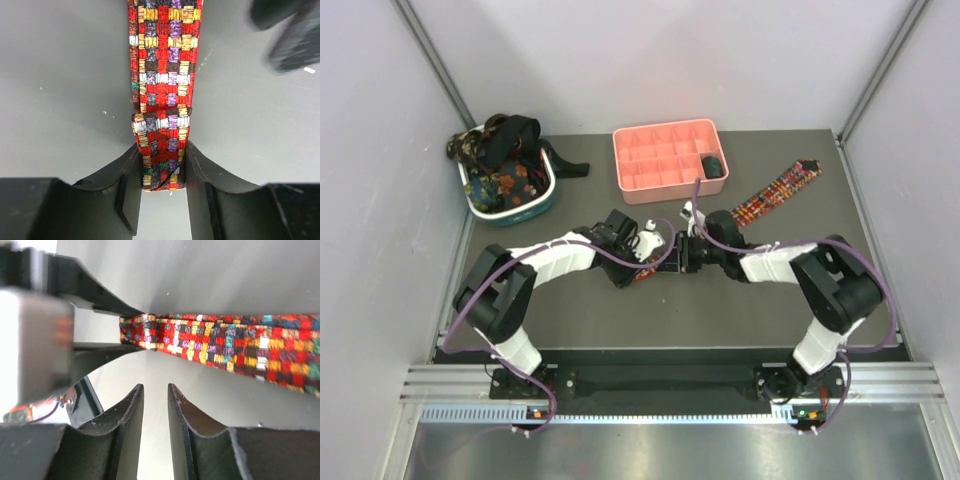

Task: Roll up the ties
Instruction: Roll the tie

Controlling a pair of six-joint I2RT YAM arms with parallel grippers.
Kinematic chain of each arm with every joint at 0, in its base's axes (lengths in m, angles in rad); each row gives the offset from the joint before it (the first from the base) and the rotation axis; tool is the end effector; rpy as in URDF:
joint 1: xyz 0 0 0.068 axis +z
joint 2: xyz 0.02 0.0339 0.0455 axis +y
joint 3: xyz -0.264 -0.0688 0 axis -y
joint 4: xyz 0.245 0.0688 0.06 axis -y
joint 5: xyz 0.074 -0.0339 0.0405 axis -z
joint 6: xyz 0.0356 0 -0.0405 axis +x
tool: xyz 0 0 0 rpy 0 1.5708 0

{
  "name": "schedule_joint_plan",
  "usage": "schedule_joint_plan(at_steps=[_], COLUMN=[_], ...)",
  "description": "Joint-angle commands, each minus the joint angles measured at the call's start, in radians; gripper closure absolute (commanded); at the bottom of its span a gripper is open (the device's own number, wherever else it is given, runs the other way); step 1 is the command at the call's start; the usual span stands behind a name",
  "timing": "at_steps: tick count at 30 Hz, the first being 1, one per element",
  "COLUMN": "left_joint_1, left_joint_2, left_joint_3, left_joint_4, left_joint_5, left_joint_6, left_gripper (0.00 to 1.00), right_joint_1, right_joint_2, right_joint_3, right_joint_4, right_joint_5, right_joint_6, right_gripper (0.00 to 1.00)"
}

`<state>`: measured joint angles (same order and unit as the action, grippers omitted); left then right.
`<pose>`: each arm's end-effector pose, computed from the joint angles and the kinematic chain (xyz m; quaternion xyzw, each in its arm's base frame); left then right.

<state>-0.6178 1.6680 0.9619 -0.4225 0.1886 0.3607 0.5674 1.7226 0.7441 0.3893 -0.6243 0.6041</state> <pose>0.2550 -0.1894 0.1644 0.4747 0.8477 -0.1191 0.2047 0.2688 0.1960 0.1475 -0.1293 0.8419 0.4737 0.2240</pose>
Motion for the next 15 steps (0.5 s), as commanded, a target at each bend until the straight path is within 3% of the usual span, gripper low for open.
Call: schedule_joint_plan(at_steps=[1, 9, 15], left_joint_1=[0.001, -0.003, -0.016], left_joint_2=[0.021, 0.044, 0.064], left_joint_3=[0.046, 0.078, 0.095], left_joint_4=[-0.061, -0.107, -0.136], left_joint_5=[-0.015, -0.017, -0.047], left_joint_6=[-0.020, -0.046, -0.068], left_gripper=[0.59, 0.58, 0.57], right_joint_1=[0.017, 0.176, 0.489], right_joint_2=[-0.107, -0.332, -0.394], right_joint_3=[-0.063, -0.190, -0.189], right_joint_4=[0.043, -0.030, -0.101], right_joint_5=[0.078, 0.397, 0.754], right_joint_6=[-0.052, -0.130, -0.228], right_gripper=[0.73, 0.75, 0.78])
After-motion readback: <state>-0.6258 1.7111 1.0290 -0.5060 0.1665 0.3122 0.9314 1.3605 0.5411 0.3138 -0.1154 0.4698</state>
